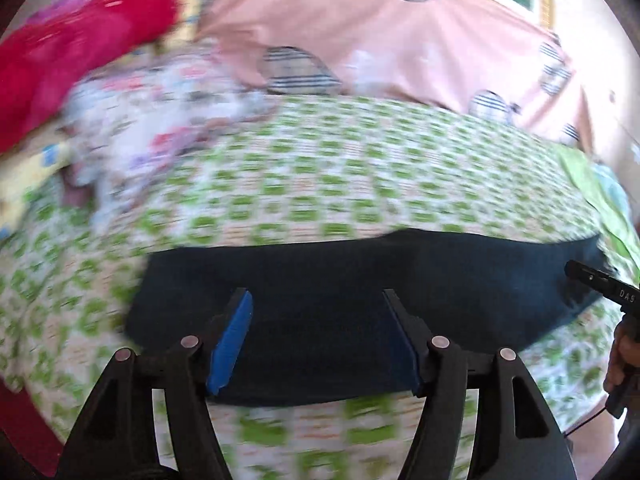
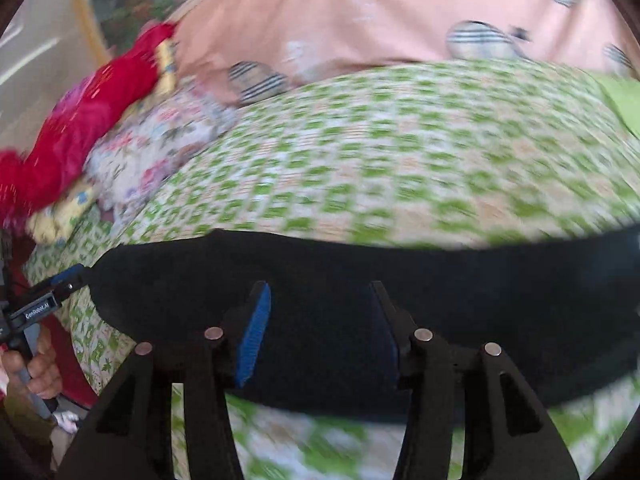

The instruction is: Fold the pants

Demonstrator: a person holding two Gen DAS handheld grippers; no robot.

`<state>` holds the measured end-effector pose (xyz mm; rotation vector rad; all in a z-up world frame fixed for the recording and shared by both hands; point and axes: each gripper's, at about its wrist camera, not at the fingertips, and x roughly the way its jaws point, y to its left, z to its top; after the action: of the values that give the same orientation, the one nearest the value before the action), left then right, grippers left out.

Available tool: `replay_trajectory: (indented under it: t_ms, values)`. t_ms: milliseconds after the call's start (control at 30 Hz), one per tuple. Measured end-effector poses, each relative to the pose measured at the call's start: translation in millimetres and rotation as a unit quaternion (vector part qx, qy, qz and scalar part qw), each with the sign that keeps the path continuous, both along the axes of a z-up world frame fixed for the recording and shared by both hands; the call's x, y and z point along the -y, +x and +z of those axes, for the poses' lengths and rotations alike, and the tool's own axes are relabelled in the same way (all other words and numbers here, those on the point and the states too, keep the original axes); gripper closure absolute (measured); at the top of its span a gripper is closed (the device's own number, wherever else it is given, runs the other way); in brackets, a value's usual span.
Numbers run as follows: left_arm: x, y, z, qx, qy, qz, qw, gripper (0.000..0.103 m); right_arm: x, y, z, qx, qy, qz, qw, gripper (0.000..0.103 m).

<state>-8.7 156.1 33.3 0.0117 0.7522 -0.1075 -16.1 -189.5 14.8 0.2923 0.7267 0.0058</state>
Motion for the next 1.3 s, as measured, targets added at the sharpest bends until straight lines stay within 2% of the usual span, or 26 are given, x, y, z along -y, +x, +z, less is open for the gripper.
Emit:
replay_trajectory:
  t_ms: [167,300,533,667,800,867,933,967,1033,1233,1300]
  values:
    - [78.3,22.2,-2.3,-0.020,0.010,-0.099,0.9949,0.037,46.2,-46.6,0.8,0.006,0.010,-0.080,0.997,0.052]
    - [132.6,33.3,1.0,-0.021,0.019,-0.165,0.9859,0.034,74.7,-67.3,0.3,0.009,0.012,-0.130,0.991,0.052]
    - [223.1,64.6,6.5,-0.054,0.012,-0.274,0.9602,0.031,111.3,-82.1,-1.8,0.021,0.043,-0.176,0.983,0.052]
    - [262.9,86.2,6.6,-0.067,0.013,-0.318,0.9456,0.031,124.5,-81.1,-5.3,0.022,0.062,-0.188,0.980,0.052]
    - [307.3,104.8,1.4,-0.086,0.031,-0.355,0.9304,0.031,136.2,-81.9,-9.1,0.025,0.082,-0.205,0.975,0.052]
    - [325.7,110.9,-2.3,-0.092,0.037,-0.370,0.9237,0.031,141.1,-82.3,-9.8,0.028,0.088,-0.211,0.973,0.057]
    - [346.7,116.4,-7.0,-0.100,0.047,-0.387,0.9155,0.031,145.0,-81.4,-12.8,0.027,0.096,-0.214,0.972,0.072]
    - [353.8,118.5,-8.7,-0.103,0.050,-0.392,0.9130,0.031,145.8,-80.6,-14.3,0.025,0.097,-0.213,0.972,0.076]
    - [370.1,121.1,-13.0,-0.113,0.055,-0.408,0.9044,0.031,146.3,-80.5,-15.6,0.023,0.091,-0.213,0.973,0.096]
    - [404.1,118.7,-22.4,-0.126,0.076,-0.452,0.8797,0.031,146.7,-101.4,-9.8,0.038,0.082,-0.215,0.972,0.097]
    - [414.4,118.5,-27.3,-0.131,0.083,-0.462,0.8730,0.031,152.2,-101.6,-14.9,0.023,0.107,-0.214,0.971,0.097]
